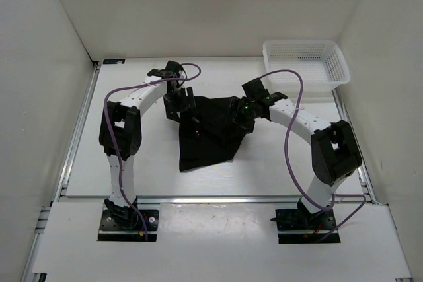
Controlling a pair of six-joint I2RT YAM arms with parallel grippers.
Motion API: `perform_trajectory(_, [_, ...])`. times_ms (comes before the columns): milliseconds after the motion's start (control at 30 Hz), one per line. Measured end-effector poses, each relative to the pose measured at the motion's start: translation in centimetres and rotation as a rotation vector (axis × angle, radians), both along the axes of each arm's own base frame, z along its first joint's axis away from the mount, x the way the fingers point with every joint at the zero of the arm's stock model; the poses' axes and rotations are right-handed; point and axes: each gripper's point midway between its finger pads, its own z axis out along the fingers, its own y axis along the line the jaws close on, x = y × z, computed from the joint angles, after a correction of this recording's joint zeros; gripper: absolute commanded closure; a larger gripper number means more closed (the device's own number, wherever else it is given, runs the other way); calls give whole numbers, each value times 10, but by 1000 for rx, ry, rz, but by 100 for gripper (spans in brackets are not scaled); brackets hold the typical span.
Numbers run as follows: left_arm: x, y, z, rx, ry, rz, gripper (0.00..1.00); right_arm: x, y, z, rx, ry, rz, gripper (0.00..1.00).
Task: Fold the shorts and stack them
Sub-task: Fold the shorts
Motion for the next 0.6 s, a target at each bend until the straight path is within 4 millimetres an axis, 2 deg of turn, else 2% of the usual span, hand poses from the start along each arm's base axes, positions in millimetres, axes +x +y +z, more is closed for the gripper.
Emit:
perform_trajectory(33, [0, -1, -6, 5, 13, -1, 39, 3, 1, -2, 11, 4, -7, 43])
perform_trajectory(100, [-1, -3, -20, 15, 43, -5, 61, 6, 4, -10, 20, 25, -13, 65])
perform_trajectory(133, [-2, -3, -26, 22, 57, -6, 81, 6, 5, -14, 20, 38, -15, 83])
perform_trajectory(167, [-3, -2, -31, 26, 71, 2, 88, 6, 5, -18, 17, 48, -16, 90])
perform_trajectory(233, [-4, -1, -35, 37, 82, 1, 90, 6, 5, -21, 11, 54, -20, 100])
perform_trajectory(333, [-3, 0, -34, 41, 77, 0, 90, 11, 7, -13, 10, 38, -17, 100])
perform_trajectory(467, [-2, 1, -35, 45, 72, -7, 90, 27, 13, 12, 31, -30, -7, 100])
perform_trajectory(600, [-6, 5, -38, 61, 72, -26, 90, 51, 24, 47, 72, -98, -4, 100])
